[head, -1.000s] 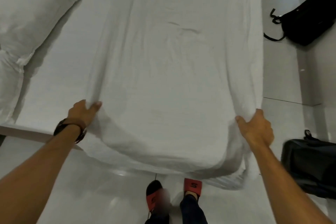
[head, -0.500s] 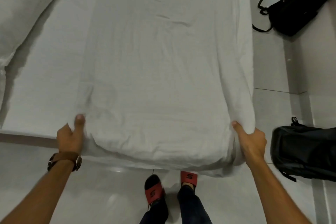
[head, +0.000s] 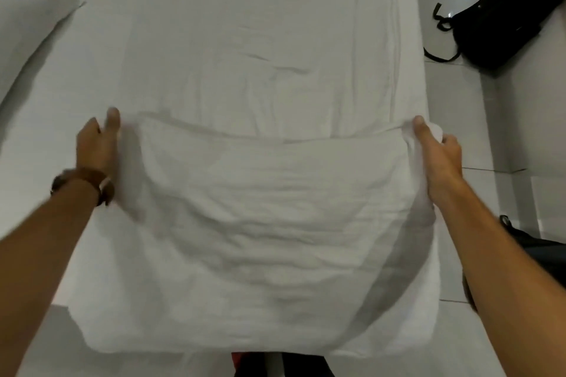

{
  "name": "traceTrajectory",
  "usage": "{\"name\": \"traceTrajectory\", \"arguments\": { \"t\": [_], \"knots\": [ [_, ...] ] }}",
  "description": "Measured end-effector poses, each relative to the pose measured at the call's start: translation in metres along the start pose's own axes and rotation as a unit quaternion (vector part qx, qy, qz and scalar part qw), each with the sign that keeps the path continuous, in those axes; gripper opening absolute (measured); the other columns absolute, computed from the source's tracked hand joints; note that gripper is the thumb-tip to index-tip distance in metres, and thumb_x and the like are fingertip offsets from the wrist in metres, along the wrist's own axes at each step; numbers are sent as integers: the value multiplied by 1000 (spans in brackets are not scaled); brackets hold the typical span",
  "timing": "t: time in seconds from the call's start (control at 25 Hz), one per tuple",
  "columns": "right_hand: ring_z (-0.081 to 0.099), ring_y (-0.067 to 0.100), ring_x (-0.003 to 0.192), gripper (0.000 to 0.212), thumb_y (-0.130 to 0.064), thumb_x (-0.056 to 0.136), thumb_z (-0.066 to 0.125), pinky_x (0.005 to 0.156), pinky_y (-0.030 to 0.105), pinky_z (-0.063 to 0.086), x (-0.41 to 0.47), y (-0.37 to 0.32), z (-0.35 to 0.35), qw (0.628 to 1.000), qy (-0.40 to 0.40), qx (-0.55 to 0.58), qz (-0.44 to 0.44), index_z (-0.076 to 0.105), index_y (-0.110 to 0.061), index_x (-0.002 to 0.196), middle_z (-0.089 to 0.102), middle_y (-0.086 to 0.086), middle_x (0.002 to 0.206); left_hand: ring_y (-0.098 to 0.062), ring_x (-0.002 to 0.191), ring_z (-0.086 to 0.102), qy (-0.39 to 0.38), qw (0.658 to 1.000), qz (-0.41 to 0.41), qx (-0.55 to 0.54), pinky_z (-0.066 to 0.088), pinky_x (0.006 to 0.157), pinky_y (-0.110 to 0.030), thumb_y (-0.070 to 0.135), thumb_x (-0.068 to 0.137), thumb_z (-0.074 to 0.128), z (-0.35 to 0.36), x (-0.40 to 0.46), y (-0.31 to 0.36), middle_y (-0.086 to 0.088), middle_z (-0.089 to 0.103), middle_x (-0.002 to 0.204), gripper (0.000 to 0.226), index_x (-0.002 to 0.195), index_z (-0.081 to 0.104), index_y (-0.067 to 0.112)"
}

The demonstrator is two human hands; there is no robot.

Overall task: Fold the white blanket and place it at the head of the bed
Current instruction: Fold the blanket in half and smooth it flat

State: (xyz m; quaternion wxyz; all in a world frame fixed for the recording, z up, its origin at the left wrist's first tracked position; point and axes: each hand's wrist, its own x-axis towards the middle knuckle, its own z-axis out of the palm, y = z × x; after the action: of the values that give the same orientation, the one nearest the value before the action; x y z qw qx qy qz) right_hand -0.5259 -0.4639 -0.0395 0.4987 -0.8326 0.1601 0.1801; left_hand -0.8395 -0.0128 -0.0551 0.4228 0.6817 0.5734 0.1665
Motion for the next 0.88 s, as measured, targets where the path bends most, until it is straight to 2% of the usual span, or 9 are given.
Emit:
{"name": "traceTrajectory", "arguments": {
  "t": [0.08, 0.16, 0.28, 0.36, 0.48, 0.6, 0.72, 0.8, 0.88],
  "knots": [
    [69, 29, 121, 106, -98, 71, 64, 109, 50, 55, -6, 37, -17, 998, -24, -10, 54, 64, -17, 140, 72, 4, 133, -21, 83, 50, -13, 999, 23, 22, 45, 69, -18, 60, 102, 57, -5, -35, -43, -7, 52, 90, 36, 85, 48, 30],
    [73, 29, 114, 107, -100, 70, 63, 106, 49, 56, -42, 77, -41, 994, -52, -17, 97, 69, -17, 139, 77, 5, 125, -25, 80, 59, -15, 999, -20, 25, 54, 77, -34, 66, 96, 63, -30, -79, -95, -5, 63, 89, 39, 92, 59, 27],
    [70, 14, 95, 62, -56, 96, 73, 89, 38, 56, -103, 99, -54, 989, -89, -46, 111, 66, -10, 138, 75, -5, 106, -37, 106, 71, -49, 993, -74, 81, 55, 92, -50, 63, 93, 69, -63, -124, -135, -12, 72, 102, 55, 114, 73, 12],
    [74, 11, 86, 59, -45, 91, 81, 77, 35, 62, -119, 90, -48, 996, -35, -25, 83, 70, -7, 135, 78, -10, 97, -37, 115, 69, -23, 997, -53, 54, 52, 95, -44, 47, 100, 69, -68, -118, -117, -11, 71, 107, 48, 125, 73, 6],
    [76, 15, 89, 47, -44, 88, 88, 83, 36, 65, -103, 37, -34, 1000, 8, 22, -1, 74, -14, 121, 79, -4, 103, -23, 116, 67, -21, 1000, 22, 2, 55, 97, -28, 33, 107, 63, -59, -94, -37, -5, 72, 109, 29, 124, 74, 14],
    [68, 0, 84, 24, -41, 98, 79, 79, 24, 64, -48, -43, -10, 997, 30, 30, -60, 67, -24, 110, 72, -9, 102, -21, 139, 51, 40, 998, 41, -16, 39, 110, -21, 47, 108, 54, -35, -34, 34, -10, 57, 148, 64, 153, 50, 2],
    [74, 2, 97, 54, -63, 97, 69, 103, 37, 62, 5, -91, 6, 998, 12, 11, -67, 74, -15, 122, 78, -10, 112, -21, 151, 41, 3, 1000, 15, -7, 31, 116, -22, 66, 101, 51, -18, 42, 64, -5, 42, 165, 86, 164, 34, 9],
    [72, 8, 99, 61, -72, 97, 65, 100, 36, 59, 10, -59, -2, 993, -46, -89, -68, 73, -18, 126, 75, -9, 112, -18, 134, 52, -28, 998, 29, 42, 36, 108, -22, 65, 99, 55, -22, 40, 46, -1, 54, 148, 80, 158, 42, 13],
    [68, 18, 113, 82, -75, 89, 71, 101, 35, 52, -18, -1, -18, 987, -101, -121, -24, 66, -15, 144, 71, -4, 126, -23, 128, 57, -53, 997, 24, 54, 41, 103, -29, 65, 99, 57, -31, 13, -5, -6, 61, 140, 73, 149, 50, 12]
  ]
}}
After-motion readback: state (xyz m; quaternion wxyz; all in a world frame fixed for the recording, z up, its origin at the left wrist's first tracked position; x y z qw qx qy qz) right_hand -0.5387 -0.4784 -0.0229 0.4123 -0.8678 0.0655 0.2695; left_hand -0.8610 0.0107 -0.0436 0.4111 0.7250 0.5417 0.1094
